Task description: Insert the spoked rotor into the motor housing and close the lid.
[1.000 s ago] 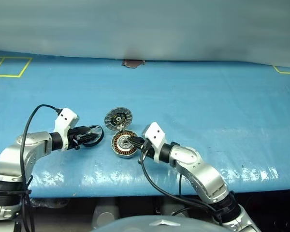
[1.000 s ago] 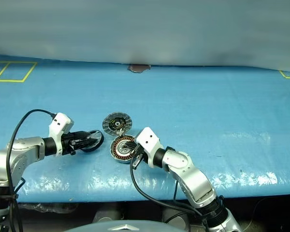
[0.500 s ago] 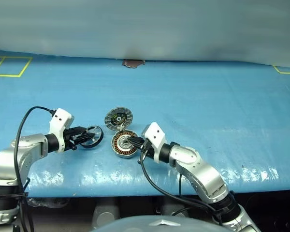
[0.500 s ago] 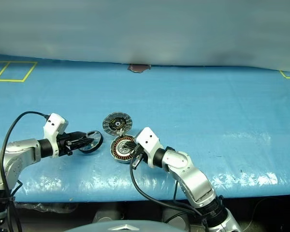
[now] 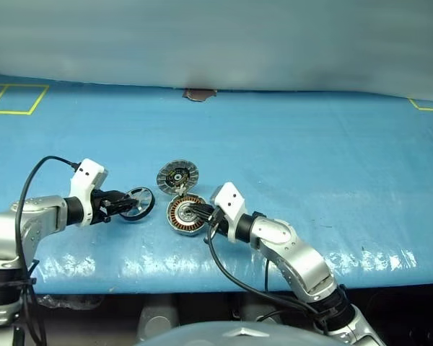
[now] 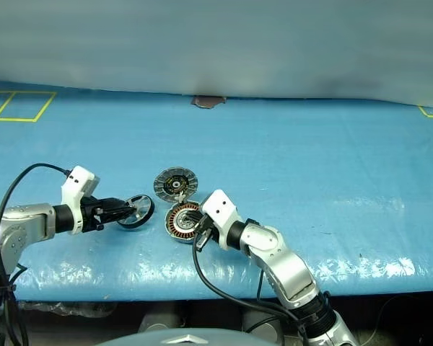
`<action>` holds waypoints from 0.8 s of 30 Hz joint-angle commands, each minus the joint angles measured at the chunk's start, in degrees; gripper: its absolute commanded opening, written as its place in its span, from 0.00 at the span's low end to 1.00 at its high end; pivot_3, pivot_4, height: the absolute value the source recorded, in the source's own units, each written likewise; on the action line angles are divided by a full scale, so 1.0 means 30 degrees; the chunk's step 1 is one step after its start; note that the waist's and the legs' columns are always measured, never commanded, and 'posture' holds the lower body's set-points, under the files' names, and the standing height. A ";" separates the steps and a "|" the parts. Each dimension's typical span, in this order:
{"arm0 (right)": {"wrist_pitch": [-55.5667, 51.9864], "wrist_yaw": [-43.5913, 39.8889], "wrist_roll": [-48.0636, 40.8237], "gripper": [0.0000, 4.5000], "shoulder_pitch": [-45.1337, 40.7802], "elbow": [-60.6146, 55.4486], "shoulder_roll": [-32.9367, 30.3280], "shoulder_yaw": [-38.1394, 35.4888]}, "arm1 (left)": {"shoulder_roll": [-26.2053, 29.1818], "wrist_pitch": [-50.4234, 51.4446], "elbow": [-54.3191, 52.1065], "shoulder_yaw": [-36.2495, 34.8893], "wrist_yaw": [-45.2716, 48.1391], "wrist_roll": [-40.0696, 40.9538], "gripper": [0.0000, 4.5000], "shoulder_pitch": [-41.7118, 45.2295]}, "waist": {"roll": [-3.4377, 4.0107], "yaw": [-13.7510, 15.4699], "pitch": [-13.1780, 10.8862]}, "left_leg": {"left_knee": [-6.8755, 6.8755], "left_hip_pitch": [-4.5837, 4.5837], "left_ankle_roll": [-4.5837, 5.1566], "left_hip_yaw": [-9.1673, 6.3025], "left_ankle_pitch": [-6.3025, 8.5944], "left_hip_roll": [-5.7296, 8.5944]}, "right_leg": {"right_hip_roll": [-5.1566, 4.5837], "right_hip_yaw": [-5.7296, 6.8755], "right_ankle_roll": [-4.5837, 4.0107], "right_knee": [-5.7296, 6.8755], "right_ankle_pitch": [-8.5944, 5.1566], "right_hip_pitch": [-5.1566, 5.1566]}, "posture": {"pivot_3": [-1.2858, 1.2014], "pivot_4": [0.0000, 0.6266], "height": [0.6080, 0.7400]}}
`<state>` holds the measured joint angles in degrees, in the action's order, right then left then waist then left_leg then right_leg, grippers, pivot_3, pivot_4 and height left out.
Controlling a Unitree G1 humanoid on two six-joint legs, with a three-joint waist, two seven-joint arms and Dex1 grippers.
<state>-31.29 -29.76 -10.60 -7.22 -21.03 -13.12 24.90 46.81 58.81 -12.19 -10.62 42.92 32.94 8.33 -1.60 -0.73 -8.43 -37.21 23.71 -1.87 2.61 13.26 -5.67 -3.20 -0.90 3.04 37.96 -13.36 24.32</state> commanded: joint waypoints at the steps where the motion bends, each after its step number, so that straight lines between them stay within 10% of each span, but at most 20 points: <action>1: 0.0400 0.0101 -0.0049 0.00 0.0129 -0.0480 0.0158 -0.0106 | -0.0051 0.0508 -0.1494 -0.1739 -0.0294 0.1261 0.57 0.0702 | -0.0002 -0.0002 0.0000 | 0.0000 0.0001 0.0000 -0.0002 0.0000 0.0001 | 0.0000 0.0001 0.0001 0.0000 0.0001 0.0001 | 0.52 0.24 1.00; 8: 0.0490 0.0115 -0.0048 0.00 0.0068 -0.0320 0.0268 -0.0140 | 0.1272 0.1028 -0.2005 -0.2346 -0.0038 0.1772 0.57 0.1200 | -0.0003 -0.0080 -0.0001 | 0.0001 -0.0008 0.0000 -0.0006 0.0000 0.0000 | 0.0001 0.0000 0.0001 0.0006 0.0001 -0.0002 | 0.52 0.24 1.00; 14: 0.0696 0.0072 -0.0002 0.00 -0.0078 -0.0028 0.0437 -0.0088 | 0.3444 -0.6536 -0.0465 -0.1696 0.3896 -0.0991 0.57 0.1316 | 0.0000 0.0001 -0.0003 | 0.0003 -0.0003 -0.0002 -0.0001 0.0000 0.0000 | 0.0000 0.0002 -0.0012 -0.0003 -0.0005 0.0005 | 0.52 0.24 1.00; 19: 0.0903 0.0106 0.0118 0.00 -0.0049 0.0188 0.0592 -0.0011 | 0.7181 -1.1935 0.2165 0.2135 0.9845 -0.4308 0.57 0.2100 | 0.0015 0.0004 -0.0011 | 0.0019 -0.0004 -0.0005 0.0017 -0.0002 0.0000 | 0.0001 -0.0002 -0.0031 -0.0003 -0.0015 0.0025 | 0.52 0.24 1.00; 24: 0.1021 0.0202 0.0250 0.00 0.0062 0.0270 0.0799 -0.0054 | 0.6665 -1.3803 0.4537 0.4994 1.3079 -0.5451 0.57 0.5847 | 0.0002 0.0215 -0.0010 | 0.0002 0.0040 -0.0003 0.0013 -0.0001 0.0000 | 0.0002 0.0006 -0.0026 -0.0008 -0.0014 0.0039 | 0.52 0.24 1.00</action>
<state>-29.84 -29.53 -9.70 -6.91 -18.75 -11.14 24.93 66.89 20.24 -0.23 3.04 79.12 18.34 23.42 -1.60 -0.09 -8.46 -37.22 23.84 -1.88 2.65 13.25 -5.67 -3.20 -0.89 2.97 37.94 -13.40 24.43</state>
